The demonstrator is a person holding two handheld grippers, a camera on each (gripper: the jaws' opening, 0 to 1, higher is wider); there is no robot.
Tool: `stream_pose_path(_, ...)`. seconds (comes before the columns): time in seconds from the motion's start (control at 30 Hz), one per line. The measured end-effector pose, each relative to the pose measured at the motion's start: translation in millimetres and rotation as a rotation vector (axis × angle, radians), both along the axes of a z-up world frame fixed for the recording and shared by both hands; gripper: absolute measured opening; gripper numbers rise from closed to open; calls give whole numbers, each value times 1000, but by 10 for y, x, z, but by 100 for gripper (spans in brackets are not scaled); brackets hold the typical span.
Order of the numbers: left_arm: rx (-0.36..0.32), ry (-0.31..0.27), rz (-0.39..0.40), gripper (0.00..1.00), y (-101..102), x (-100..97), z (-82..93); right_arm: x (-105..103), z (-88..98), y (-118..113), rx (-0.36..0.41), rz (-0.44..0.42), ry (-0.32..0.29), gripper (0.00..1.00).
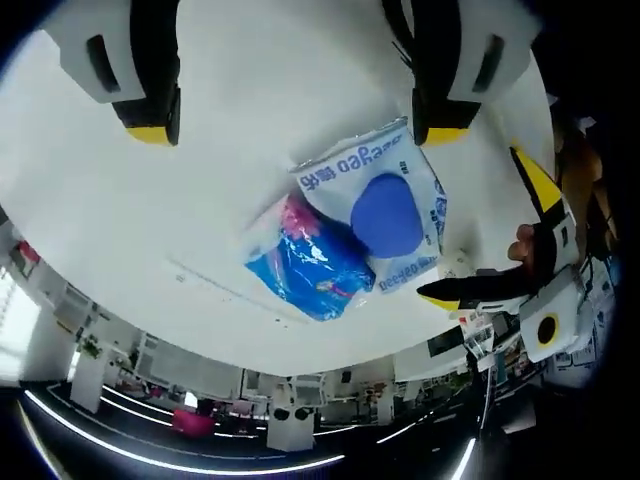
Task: Arrange the tabletop items into an orderly group along one side of the table until the central work area is clear of visible clutter.
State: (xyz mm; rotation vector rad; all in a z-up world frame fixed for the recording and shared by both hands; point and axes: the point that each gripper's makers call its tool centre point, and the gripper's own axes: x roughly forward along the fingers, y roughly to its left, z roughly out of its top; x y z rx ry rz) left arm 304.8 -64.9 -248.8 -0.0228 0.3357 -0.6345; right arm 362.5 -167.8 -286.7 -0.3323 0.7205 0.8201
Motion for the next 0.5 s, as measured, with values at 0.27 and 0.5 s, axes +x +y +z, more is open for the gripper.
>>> stream_pose_path(0.27,-10,21,12,95,-6,106,-10,87,-2,68,44,-26,-23,92)
stream_pose_path(0.5,-20,20,12,95,-8,152,28,168,-9,133,77,-38,-21,91)
